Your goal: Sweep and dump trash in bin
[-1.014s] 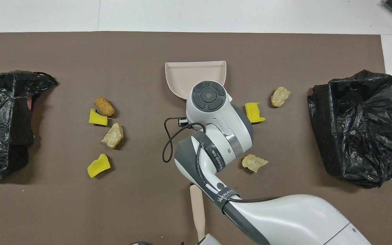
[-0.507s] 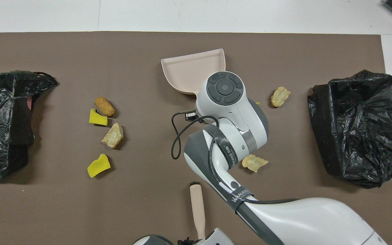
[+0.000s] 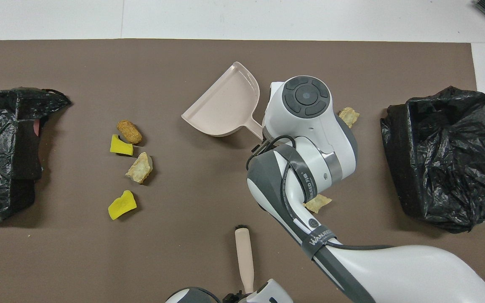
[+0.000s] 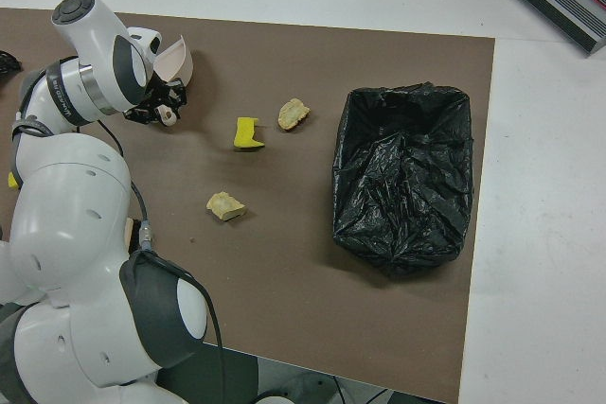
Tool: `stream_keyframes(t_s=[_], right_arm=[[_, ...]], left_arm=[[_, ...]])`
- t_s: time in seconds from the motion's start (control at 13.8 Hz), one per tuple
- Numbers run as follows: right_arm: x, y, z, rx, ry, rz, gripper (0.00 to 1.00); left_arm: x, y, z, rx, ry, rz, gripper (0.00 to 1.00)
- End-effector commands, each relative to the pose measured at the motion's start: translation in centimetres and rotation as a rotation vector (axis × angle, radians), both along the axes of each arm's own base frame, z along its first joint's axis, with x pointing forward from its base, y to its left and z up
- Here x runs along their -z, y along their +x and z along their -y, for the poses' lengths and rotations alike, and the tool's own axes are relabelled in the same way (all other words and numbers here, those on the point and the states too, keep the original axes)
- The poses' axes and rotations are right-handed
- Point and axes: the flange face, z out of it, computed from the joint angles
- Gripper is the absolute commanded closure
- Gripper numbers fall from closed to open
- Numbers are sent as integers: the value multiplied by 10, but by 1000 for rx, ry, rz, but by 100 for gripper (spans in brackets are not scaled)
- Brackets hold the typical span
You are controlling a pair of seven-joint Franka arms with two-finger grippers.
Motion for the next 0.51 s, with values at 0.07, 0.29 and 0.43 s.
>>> stream_keyframes(t_s=[0.07,0.29,0.43], right_arm=[[-1,-16,10,-268,-23,-33,100],[4,-21,17,-432,-60,-36,100],[12,-20,29,-550,-57,-46,100]], left_arm=[[-8,2,-1,-8,10,-22,100],[-27,19,-18,-56,35,-44,100],[-48,35,-32,-123,86,-77,100]])
